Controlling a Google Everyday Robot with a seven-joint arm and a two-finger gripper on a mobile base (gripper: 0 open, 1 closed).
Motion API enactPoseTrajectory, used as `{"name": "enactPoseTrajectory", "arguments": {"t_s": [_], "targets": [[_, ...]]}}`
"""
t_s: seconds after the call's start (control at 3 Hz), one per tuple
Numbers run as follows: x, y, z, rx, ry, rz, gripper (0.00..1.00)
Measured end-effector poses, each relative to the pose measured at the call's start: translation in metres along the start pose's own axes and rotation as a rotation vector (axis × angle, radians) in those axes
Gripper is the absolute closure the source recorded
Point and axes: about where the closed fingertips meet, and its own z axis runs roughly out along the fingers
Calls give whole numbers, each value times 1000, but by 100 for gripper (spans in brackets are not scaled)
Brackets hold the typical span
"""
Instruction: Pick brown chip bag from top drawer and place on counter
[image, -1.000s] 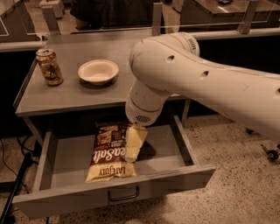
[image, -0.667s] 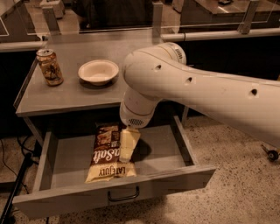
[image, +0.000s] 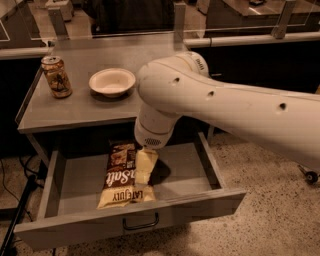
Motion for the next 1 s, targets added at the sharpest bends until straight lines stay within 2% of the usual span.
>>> {"name": "enactPoseTrajectory", "arguments": {"t_s": [0.67,1.0], "targets": [[-17,-4,58,-48,8,-33,0],[-17,-4,59,-49,8,-33,0]]}}
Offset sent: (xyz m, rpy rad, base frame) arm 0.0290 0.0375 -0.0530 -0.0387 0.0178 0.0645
